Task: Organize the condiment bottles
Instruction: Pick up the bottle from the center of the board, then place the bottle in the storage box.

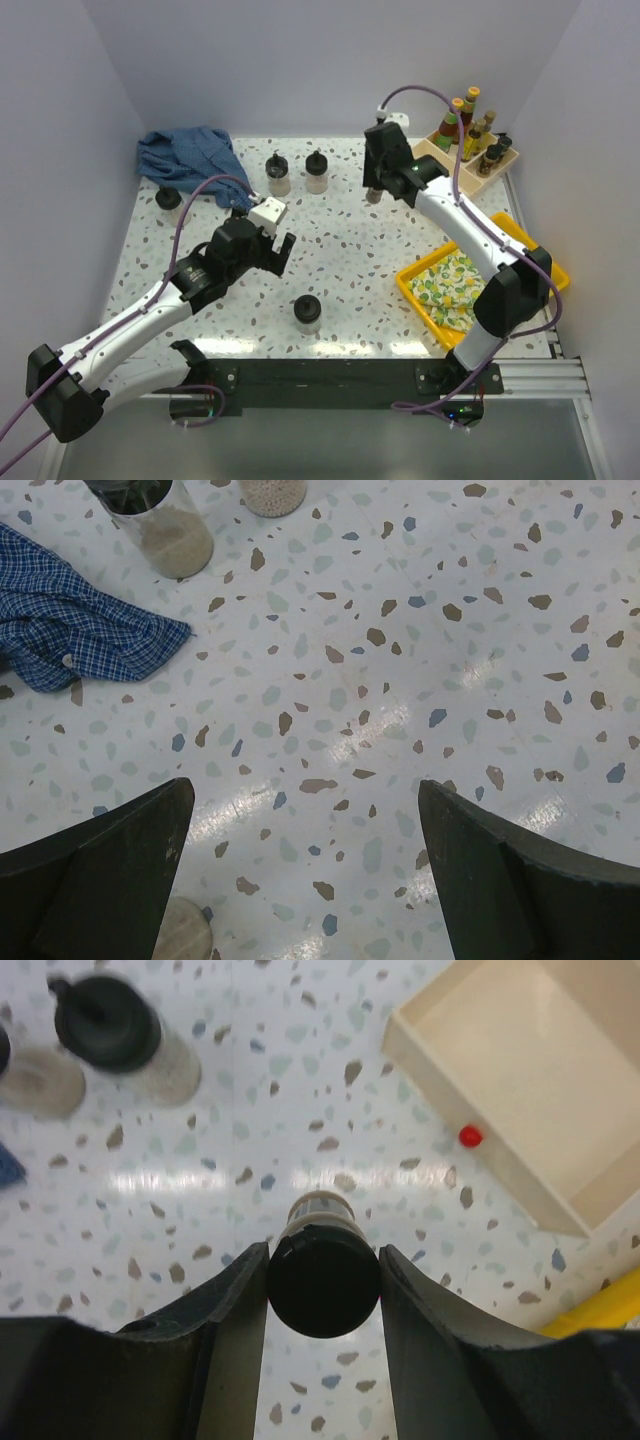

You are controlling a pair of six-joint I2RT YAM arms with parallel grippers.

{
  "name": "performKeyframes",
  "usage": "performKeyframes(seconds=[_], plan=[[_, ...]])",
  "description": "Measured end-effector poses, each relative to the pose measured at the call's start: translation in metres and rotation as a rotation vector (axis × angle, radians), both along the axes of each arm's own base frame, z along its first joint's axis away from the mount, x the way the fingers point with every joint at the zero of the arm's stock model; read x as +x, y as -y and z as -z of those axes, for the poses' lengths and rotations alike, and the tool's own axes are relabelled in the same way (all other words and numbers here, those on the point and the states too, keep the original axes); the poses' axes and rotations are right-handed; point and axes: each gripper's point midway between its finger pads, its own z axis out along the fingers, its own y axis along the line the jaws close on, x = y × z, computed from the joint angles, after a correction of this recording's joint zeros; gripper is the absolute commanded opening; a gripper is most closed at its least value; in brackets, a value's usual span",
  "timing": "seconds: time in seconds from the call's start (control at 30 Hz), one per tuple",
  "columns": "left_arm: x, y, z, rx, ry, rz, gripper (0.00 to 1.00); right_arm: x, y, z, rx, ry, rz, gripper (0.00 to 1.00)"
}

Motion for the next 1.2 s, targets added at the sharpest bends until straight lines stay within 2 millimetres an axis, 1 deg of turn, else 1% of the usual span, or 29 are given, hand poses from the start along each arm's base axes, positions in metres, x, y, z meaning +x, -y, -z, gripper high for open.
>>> performKeyframes(seconds=[0.03, 0.07, 0.1, 0.13, 0.17, 0.27, 0.3, 0.37, 0.5, 0.6, 0.7, 0.8, 0.87, 1.03, 1.17, 1.2], plan=[[0.000, 0.000, 0.000, 0.000, 0.000, 0.000, 1.00, 0.012, 0.009, -0.015, 0.011, 0.030, 0.043, 0.00], [0.000, 0.000, 0.000, 0.000, 0.000, 0.000, 1.00, 0.020, 0.017, -0.023, 0.017, 0.050, 0.079, 0.00], [0.000, 0.000, 0.000, 0.000, 0.000, 0.000, 1.00, 0.031, 0.034, -0.032, 0.019, 0.069, 0.140, 0.00], [0.000, 0.000, 0.000, 0.000, 0.000, 0.000, 1.00, 0.038, 0.045, -0.034, 0.017, 0.077, 0.180, 0.00], [0.000, 0.000, 0.000, 0.000, 0.000, 0.000, 1.00, 0.044, 0.060, -0.036, 0.011, 0.081, 0.232, 0.00], [0.000, 0.000, 0.000, 0.001, -0.001, 0.000, 1.00, 0.061, 0.105, -0.031, -0.006, 0.075, 0.384, 0.00], [0.000, 0.000, 0.000, 0.001, -0.001, -0.001, 1.00, 0.066, 0.115, -0.028, -0.006, 0.073, 0.419, 0.00], [0.000, -0.001, 0.001, 0.003, -0.002, -0.002, 1.00, 0.078, 0.144, -0.023, -0.017, 0.070, 0.515, 0.00], [0.000, -0.001, 0.001, 0.005, -0.001, -0.006, 1.00, 0.100, 0.189, -0.023, -0.047, 0.099, 0.668, 0.00], [0.000, -0.001, 0.001, 0.006, -0.002, -0.006, 1.00, 0.107, 0.217, -0.022, -0.056, 0.115, 0.738, 0.00], [0.001, -0.001, 0.004, 0.012, -0.009, -0.005, 1.00, 0.113, 0.244, -0.029, -0.049, 0.142, 0.800, 0.00], [0.001, -0.001, 0.005, 0.014, -0.012, -0.005, 1.00, 0.124, 0.265, -0.035, -0.035, 0.179, 0.847, 0.00], [0.001, -0.001, 0.005, 0.014, -0.012, -0.005, 1.00, 0.128, 0.276, -0.030, -0.034, 0.183, 0.869, 0.00], [0.001, -0.001, 0.005, 0.015, -0.013, -0.004, 1.00, 0.137, 0.298, -0.005, -0.034, 0.158, 0.903, 0.00], [0.001, -0.001, 0.005, 0.015, -0.013, -0.004, 1.00, 0.145, 0.307, 0.018, -0.033, 0.133, 0.913, 0.00], [0.001, -0.001, 0.005, 0.015, -0.013, -0.004, 1.00, 0.146, 0.310, 0.020, -0.034, 0.131, 0.917, 0.00]])
